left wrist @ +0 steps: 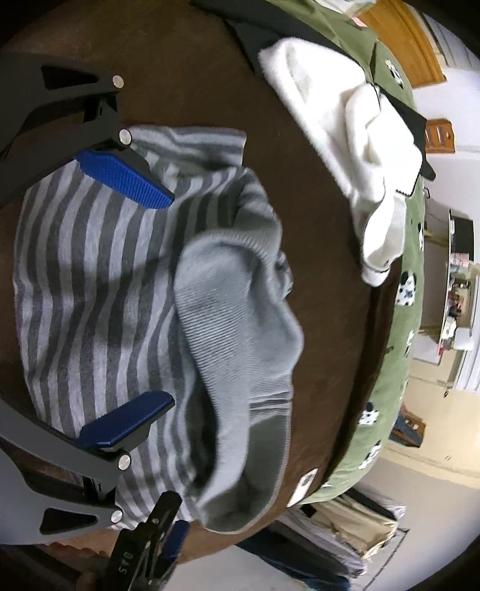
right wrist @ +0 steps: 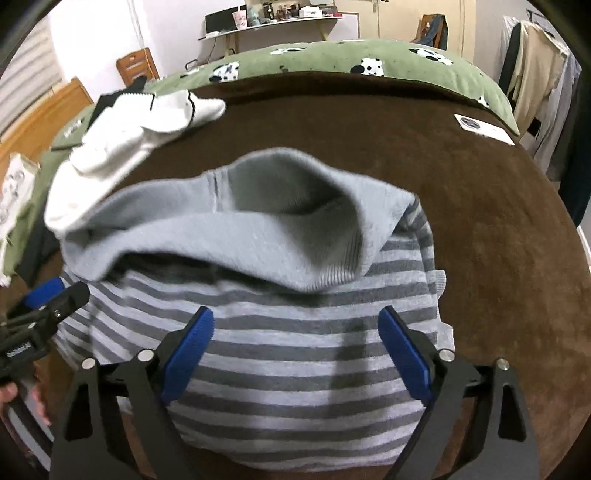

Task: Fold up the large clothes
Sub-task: 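Fold the waistband over toward the hood with both tools and release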

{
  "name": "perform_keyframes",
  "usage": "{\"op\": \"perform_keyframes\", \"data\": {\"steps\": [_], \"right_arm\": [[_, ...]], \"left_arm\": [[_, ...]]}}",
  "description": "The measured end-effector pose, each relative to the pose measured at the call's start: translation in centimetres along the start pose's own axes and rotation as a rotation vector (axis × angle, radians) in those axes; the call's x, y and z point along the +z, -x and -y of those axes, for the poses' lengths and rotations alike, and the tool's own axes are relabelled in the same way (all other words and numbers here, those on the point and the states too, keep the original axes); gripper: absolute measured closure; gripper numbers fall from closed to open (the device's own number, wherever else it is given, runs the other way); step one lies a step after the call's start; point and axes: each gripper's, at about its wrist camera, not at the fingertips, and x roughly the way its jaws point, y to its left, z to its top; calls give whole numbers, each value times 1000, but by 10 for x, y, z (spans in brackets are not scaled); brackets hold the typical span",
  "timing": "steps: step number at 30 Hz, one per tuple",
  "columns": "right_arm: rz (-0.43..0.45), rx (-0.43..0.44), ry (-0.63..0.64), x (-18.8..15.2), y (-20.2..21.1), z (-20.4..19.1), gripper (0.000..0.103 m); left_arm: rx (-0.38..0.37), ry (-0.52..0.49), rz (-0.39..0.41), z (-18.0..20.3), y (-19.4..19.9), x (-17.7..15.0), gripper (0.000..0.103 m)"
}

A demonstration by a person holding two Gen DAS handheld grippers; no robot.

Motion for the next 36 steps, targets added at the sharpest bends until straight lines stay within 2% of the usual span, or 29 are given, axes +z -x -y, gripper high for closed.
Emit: {"op": "perform_keyframes", "data": {"steps": [4,9,13,17,22,28,33,36], "right_arm": [[32,-18,-1,6,-12,3,18],[64,-44,12,28,-28,7,18],[103,-58,-6,53,-27,13,18],[108,-83,-19,75,-33,20,18],[108,-109,-33,94,-37,29,17],[99,-62,-42,92,-32,28,14],[52,-34,-12,76,-38,11,14],[27,-31,19,65,-43,1,14]], "left_arm": [[2,-29,9,5,-15,1,7],[23,-70,37,5,-31,17,7],[39,-92,67,2,-38,36,6],[59,-109,114,-2,-37,58,6],[96,-116,128,-5,-47,80,6],[122,-110,127,-11,-54,89,6],[67,-99,106,-6,-41,82,6],[61,-112,57,4,-42,71,6]]}}
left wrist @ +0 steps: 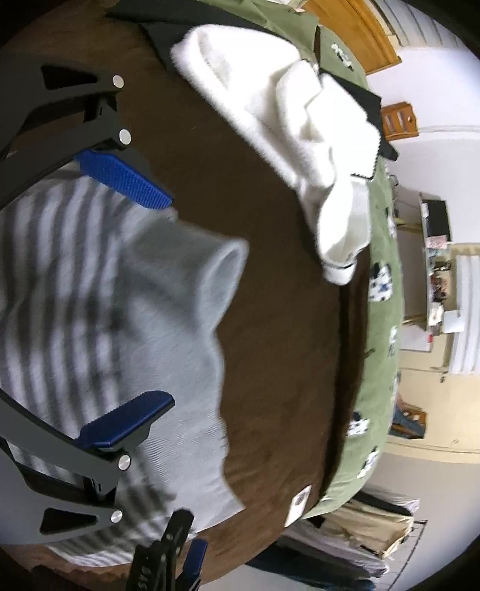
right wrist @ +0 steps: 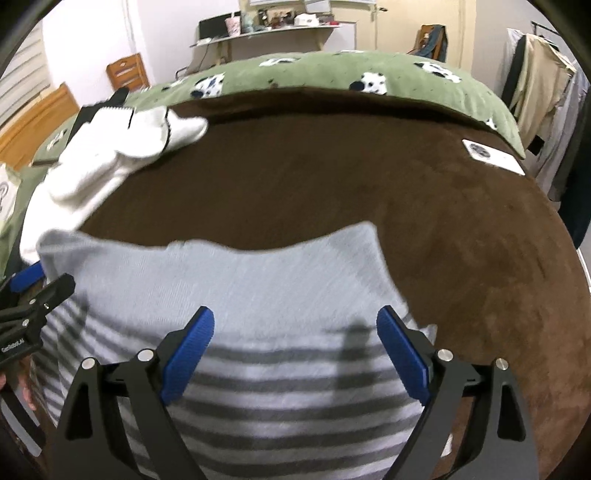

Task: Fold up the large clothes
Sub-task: 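Fold the waistband over toward the hood with both tools and release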

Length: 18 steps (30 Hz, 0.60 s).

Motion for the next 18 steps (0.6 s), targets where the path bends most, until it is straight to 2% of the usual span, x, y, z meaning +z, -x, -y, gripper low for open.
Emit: {"op": "perform_keyframes", "data": {"steps": [2,7,11,15,18], "right_arm": [[-10,-2,12,-5,-4,-4,14],[-19,-16,12,-8,-14,-4,13],[-29,-29,14,-6,-24,0,7],[-53,-16,-10,-9,-37,8,6],[-54,0,-35,-13,-44,13,6]], "left_arm": [[-10,1,-40,6,-4,-8,6],[-15,-12,-75,16,-17,-22,6],[13,-40,-85,18,-32,-22,6],[-1,-49,-108,15,-50,-29,5],[-25,-16,-97,9,-56,-35,5]]}}
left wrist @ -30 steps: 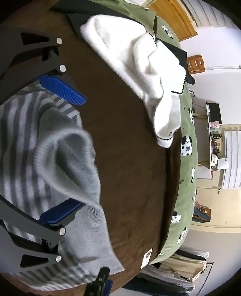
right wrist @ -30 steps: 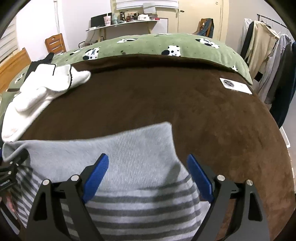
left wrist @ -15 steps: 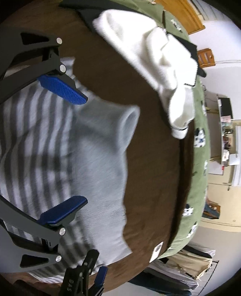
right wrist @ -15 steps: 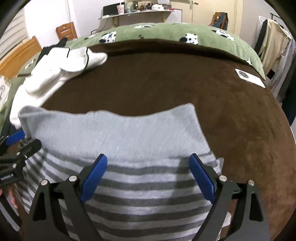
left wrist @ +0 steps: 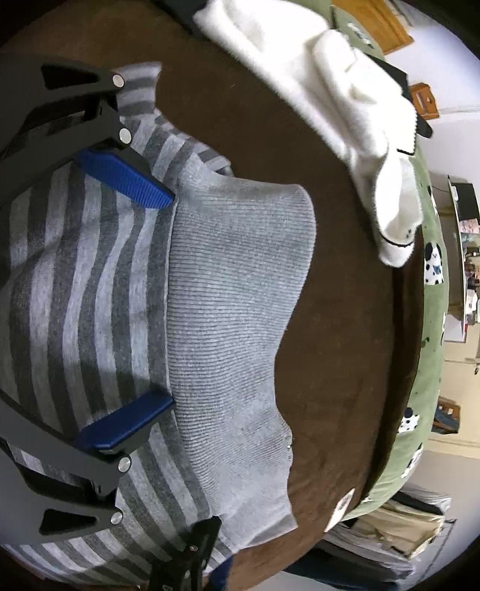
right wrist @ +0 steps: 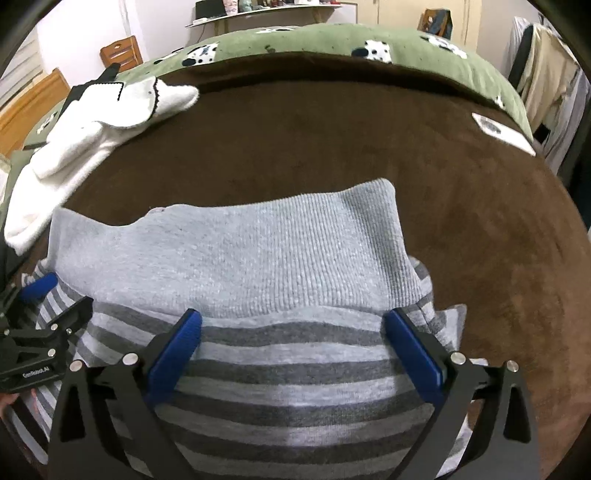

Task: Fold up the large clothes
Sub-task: 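Fold the waistband over toward the hood with both tools and release, then grasp the folded hoodie edge with both tools and lift it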

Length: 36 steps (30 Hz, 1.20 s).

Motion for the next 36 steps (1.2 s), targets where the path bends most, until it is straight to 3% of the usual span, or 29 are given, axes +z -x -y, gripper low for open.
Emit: {"op": "perform_keyframes", "data": {"steps": [17,28,32,36], "right_arm": [[7,8,8,-3,-2,2,6],[10,-6,23,8,19,-3,6],[20,18,5,12,36,5,6],[-15,100,-47,9,46,30,6]], "left_arm": [[5,10,-1,0,-1,-1,5],[-17,34,-86,-4,6,14,6],[-33,60,-62,-11,28,21,6],[-60,74,-62,-27,48,25,6]]}}
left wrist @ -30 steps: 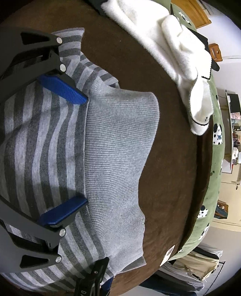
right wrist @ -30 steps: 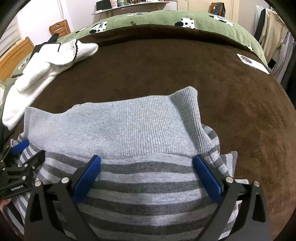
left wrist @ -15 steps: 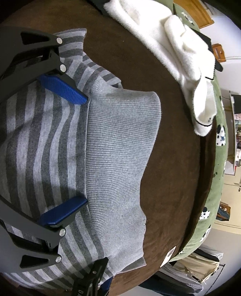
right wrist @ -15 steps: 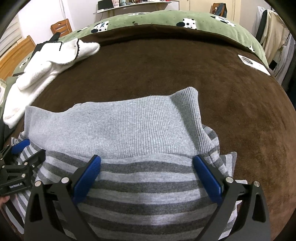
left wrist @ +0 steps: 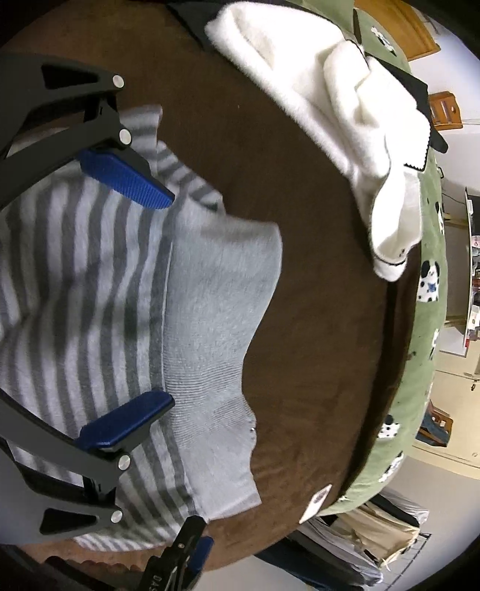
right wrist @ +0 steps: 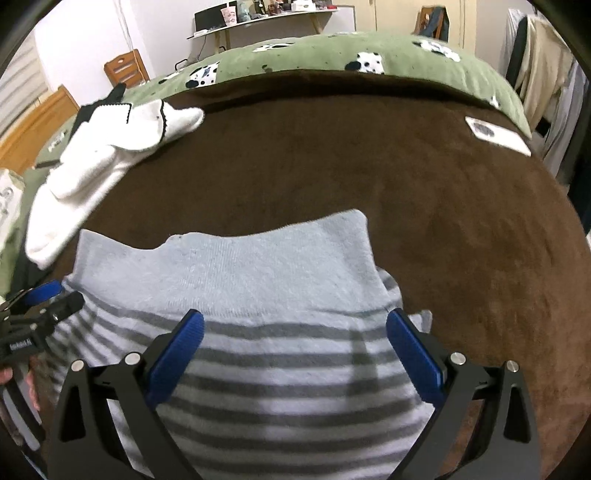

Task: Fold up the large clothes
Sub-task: 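Grasp the folded hoodie edge with both tools and lift it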

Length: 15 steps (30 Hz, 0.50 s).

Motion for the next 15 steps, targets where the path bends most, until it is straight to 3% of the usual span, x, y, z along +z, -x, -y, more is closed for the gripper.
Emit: {"op": "perform_keyframes", "data": {"steps": [6,10,15], "right_arm": [[-52,48,-99,-19,7,44,6],[-83,53,-137,-37,6,65,6],[-134,133,-144,-51,-2,83,6]], "left_arm": [[-67,86,-62,-46,11,-14,6],[-81,162,-110,-77,6,-41,7],[-125,222,-139,-98,-2,-68,7]]}}
